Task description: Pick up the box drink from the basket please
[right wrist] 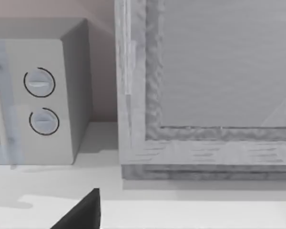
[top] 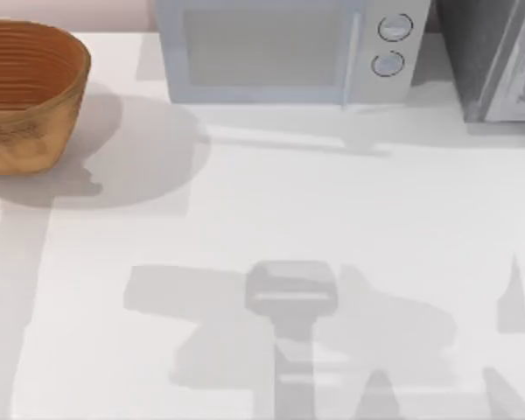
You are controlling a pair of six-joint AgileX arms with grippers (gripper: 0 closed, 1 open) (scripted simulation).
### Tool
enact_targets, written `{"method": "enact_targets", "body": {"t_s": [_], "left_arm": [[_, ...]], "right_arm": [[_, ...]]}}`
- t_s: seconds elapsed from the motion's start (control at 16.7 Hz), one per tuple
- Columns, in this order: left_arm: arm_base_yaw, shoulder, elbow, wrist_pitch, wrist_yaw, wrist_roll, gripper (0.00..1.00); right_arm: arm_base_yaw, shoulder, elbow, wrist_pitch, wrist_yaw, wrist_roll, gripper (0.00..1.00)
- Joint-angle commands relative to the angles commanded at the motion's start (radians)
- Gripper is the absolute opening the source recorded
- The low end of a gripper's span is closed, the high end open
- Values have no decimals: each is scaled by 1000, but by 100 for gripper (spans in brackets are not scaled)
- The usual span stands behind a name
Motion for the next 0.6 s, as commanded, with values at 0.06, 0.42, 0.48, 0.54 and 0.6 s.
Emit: {"method": "enact_targets", "body": {"t_s": [0.06, 0.42, 0.48, 0.54, 0.6], "left_arm": [[-8, -111, -65, -31, -9, 0, 0], [-53, -691, -438, -213, -63, -2, 0], [-59, -755, -491, -239, -71, -2, 0], [-64, -809, -537, -262, -78, -2, 0], [-69, -852, -577, -281, -84, -2, 0]], "right_arm": [[0, 0, 0, 0, 0, 0, 100], [0, 0, 0, 0, 0, 0, 100], [0, 0, 0, 0, 0, 0, 100], [0, 0, 0, 0, 0, 0, 100], [0, 0, 0, 0, 0, 0, 100]]}}
